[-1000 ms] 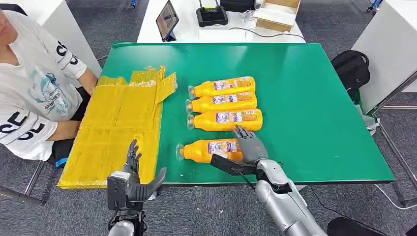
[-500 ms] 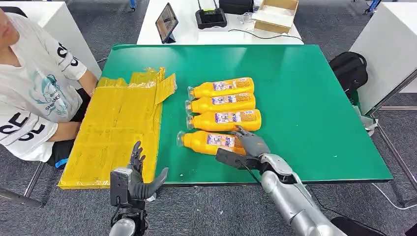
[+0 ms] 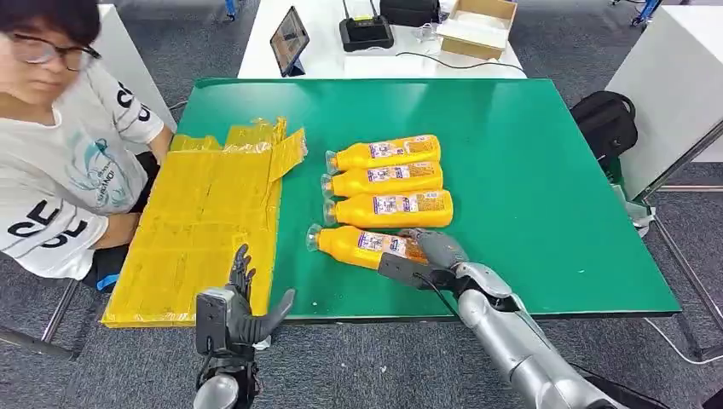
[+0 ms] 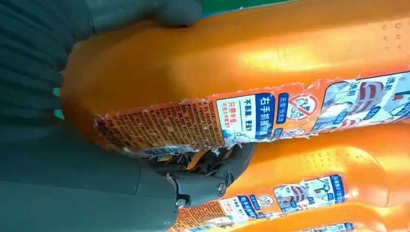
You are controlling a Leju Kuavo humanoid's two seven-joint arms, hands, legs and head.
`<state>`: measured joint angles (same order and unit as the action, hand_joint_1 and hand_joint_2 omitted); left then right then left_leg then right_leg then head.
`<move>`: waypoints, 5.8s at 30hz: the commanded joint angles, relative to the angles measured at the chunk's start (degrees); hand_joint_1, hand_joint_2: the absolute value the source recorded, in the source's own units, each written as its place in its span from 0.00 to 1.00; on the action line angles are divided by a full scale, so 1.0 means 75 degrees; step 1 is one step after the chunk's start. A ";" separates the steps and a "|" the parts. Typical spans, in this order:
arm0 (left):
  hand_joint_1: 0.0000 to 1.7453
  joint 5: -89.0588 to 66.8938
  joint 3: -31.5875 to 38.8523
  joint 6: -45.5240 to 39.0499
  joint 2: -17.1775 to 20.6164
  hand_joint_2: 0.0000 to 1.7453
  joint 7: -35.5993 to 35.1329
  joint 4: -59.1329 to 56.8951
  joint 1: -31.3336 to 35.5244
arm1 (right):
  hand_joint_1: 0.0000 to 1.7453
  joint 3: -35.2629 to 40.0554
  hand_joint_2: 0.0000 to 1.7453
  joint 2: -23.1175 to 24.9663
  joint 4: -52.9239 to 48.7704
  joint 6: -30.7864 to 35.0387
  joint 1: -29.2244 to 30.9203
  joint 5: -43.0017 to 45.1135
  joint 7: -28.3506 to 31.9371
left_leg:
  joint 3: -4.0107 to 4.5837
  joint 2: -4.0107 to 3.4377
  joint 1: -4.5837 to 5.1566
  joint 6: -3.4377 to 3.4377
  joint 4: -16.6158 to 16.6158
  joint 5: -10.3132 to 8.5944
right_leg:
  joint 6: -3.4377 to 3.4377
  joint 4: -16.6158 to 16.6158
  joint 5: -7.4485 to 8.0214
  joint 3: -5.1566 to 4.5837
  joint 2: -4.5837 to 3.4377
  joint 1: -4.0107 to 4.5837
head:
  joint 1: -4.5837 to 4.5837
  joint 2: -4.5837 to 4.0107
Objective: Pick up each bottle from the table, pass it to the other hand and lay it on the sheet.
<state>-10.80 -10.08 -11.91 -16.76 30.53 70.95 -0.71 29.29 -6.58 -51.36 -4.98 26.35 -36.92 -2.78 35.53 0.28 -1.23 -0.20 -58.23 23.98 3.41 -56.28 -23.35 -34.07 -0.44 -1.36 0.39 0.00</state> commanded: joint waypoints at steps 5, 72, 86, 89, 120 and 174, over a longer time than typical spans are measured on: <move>0.00 0.0111 -0.0184 -0.0076 0.0316 1.00 0.0087 -0.0305 0.0084 | 1.00 -0.0413 1.00 0.0113 -0.1112 0.0619 -0.1425 0.1038 0.0826 | -0.0032 0.0023 -0.0008 0.0004 0.0017 0.0001 | -0.0019 0.0021 -0.0008 0.0043 0.0029 0.0012 | 0.0000 0.0000; 0.00 0.2484 -0.1459 0.1983 0.0370 1.00 -0.0124 0.1629 -0.0216 | 1.00 -0.1331 1.00 0.2578 -0.2004 0.2134 -0.3375 0.3437 0.5339 | 0.0040 0.0008 0.0002 0.0009 0.0016 0.0017 | -0.0010 0.0012 -0.0018 -0.0023 -0.0006 0.0002 | 0.0000 0.0000; 0.00 0.2280 -0.1427 0.1756 0.0406 1.00 -0.0162 0.1703 -0.0293 | 1.00 -0.2061 1.00 0.2854 -0.2410 0.1943 -0.3401 0.5058 0.5204 | 0.0046 0.0015 0.0005 0.0010 0.0010 0.0019 | -0.0011 0.0003 -0.0023 -0.0029 0.0001 -0.0001 | -0.0003 0.0000; 0.00 0.2260 -0.1445 0.1756 0.0412 1.00 -0.0166 0.1673 -0.0292 | 1.00 -0.2002 1.00 0.2854 -0.2282 0.1914 -0.3350 0.5082 0.5172 | 0.0068 0.0017 0.0001 0.0004 0.0008 0.0010 | -0.0001 0.0004 -0.0014 -0.0049 -0.0002 0.0000 | -0.0003 0.0000; 0.00 0.2262 -0.1559 0.2009 0.0403 1.00 -0.0341 0.1293 -0.0172 | 1.00 -0.0501 1.00 0.2776 -0.0318 0.1374 -0.2632 0.3397 0.4337 | 0.0013 0.0002 -0.0001 0.0013 0.0021 0.0025 | -0.0022 0.0019 -0.0024 0.0002 -0.0007 0.0008 | -0.0006 0.0000; 0.00 0.1939 -0.1407 0.1749 0.0351 1.00 -0.0517 0.0801 -0.0018 | 1.00 0.0226 1.00 0.2669 -0.0143 0.1346 -0.2665 0.2438 0.4015 | 0.0066 0.0028 0.0002 0.0007 0.0009 0.0011 | -0.0004 0.0004 -0.0020 -0.0049 0.0013 0.0000 | -0.0006 0.0000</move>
<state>3.58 -18.84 0.17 -14.69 27.08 80.72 -3.68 26.69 14.64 -55.36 5.49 5.48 -17.94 27.56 36.19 0.47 -1.22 -0.20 -58.22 24.04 3.49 -56.31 -23.46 -34.62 -0.42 -1.39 0.35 0.00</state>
